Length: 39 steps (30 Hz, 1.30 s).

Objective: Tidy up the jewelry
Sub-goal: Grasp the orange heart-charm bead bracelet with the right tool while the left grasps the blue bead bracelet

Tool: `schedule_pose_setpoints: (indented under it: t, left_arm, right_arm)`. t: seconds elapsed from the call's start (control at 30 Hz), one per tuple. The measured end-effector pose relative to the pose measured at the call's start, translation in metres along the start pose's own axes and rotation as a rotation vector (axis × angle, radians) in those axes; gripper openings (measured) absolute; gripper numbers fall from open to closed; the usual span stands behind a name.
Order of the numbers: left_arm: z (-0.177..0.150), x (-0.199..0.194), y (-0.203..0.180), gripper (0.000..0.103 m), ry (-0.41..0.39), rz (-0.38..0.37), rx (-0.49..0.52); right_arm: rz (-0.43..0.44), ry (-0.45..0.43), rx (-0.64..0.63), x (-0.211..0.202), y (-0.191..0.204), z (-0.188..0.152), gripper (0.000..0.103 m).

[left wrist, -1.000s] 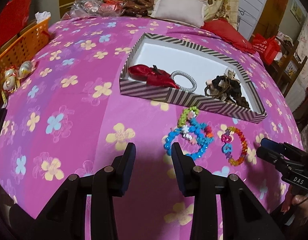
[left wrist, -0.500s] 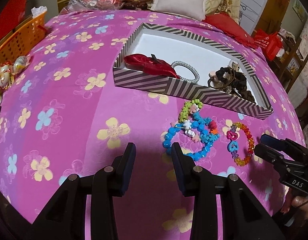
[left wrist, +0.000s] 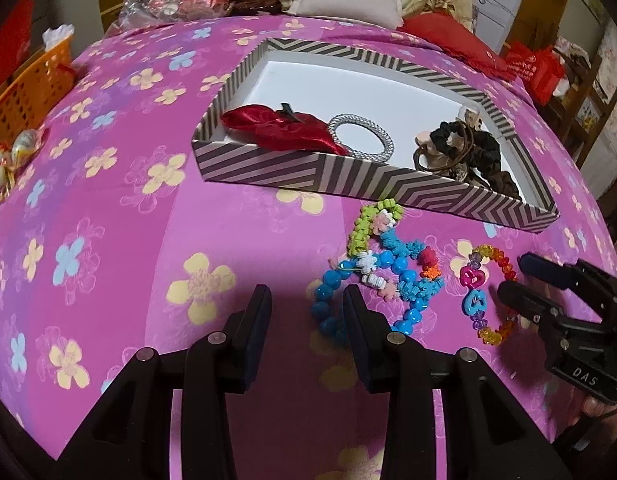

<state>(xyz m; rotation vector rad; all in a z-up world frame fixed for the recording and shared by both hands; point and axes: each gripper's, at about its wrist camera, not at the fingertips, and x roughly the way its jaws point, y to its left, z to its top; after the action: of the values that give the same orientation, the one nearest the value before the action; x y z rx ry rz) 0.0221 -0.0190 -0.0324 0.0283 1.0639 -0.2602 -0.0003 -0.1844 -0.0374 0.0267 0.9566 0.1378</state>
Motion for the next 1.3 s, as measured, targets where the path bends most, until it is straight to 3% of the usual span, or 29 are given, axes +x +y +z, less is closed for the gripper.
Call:
schedule_pose_setpoints:
  t: [0.27, 0.43, 0.63, 1.3]
  left_arm:
    - [0.001, 0.003, -0.01, 0.027, -0.011, 0.043, 0.064]
    - [0.0, 0.003, -0.013, 0.027, -0.019, 0.042, 0.079]
    - [-0.004, 0.001, -0.013, 0.024, -0.027, 0.04, 0.092]
    - [-0.052, -0.03, -0.005, 0.022, 0.033, 0.015, 0.131]
  right_arm:
    - [-0.034, -0.015, -0.05, 0.005, 0.003, 0.004, 0.044]
    - [-0.061, -0.014, -0.107, 0.004, 0.009, 0.002, 0.024]
    - [-0.068, -0.017, -0.132, 0.0, 0.012, -0.004, 0.017]
    - [-0.053, 0.057, -0.128, -0.039, -0.003, -0.048, 0.015]
